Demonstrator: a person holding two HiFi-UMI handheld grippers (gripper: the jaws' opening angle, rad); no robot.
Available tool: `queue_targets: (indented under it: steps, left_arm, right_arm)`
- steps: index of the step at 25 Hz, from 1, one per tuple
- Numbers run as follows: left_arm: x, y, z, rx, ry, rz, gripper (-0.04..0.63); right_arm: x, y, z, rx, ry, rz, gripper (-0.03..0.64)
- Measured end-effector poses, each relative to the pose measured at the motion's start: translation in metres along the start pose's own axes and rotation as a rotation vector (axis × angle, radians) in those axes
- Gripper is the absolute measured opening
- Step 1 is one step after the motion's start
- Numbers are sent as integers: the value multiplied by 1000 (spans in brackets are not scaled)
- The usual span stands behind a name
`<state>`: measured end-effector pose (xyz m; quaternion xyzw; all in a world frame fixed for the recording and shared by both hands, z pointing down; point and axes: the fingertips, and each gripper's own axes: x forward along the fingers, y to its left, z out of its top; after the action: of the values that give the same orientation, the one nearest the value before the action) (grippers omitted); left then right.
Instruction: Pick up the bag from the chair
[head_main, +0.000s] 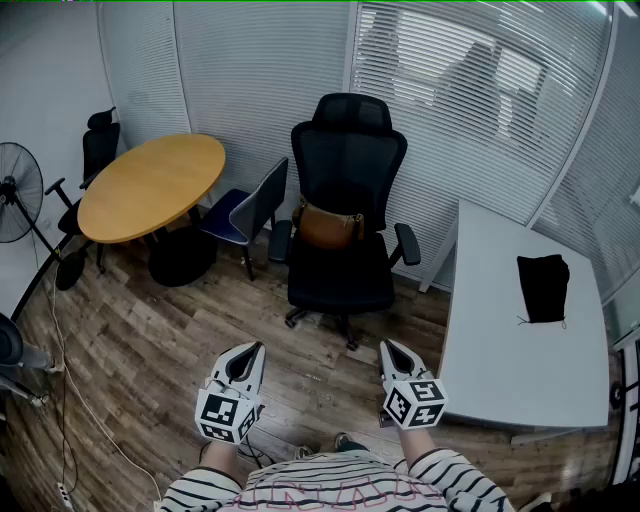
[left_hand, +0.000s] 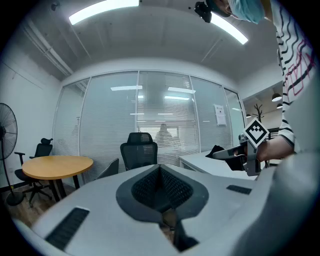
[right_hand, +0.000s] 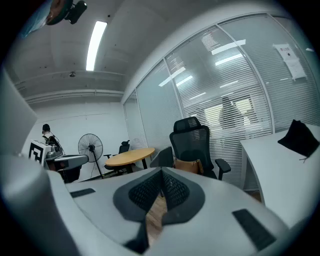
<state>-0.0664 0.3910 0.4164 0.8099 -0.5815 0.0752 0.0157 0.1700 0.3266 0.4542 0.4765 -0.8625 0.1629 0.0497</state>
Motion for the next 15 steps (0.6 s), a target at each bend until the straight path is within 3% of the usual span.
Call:
queue_targets:
  steps: [8, 10, 11, 12, 15]
  left_arm:
    - [17, 14, -6, -25, -56, -38, 28]
    - [29, 19, -11, -45, -43, -47, 66]
    - [37, 22, -14, -61, -32, -51, 153]
    - [46, 27, -18, -75, -19, -53, 215]
    - [76, 40, -24, -85, 18, -54, 225]
  right_arm:
    - [19, 5, -9, 87, -11, 2, 29]
    - [30, 0, -10, 88, -9, -14, 38]
    - [37, -4, -11, 92, 0, -23, 99]
    - [47, -9, -12, 98, 12, -31, 227]
    - [79, -22, -12, 101, 51, -22, 242]
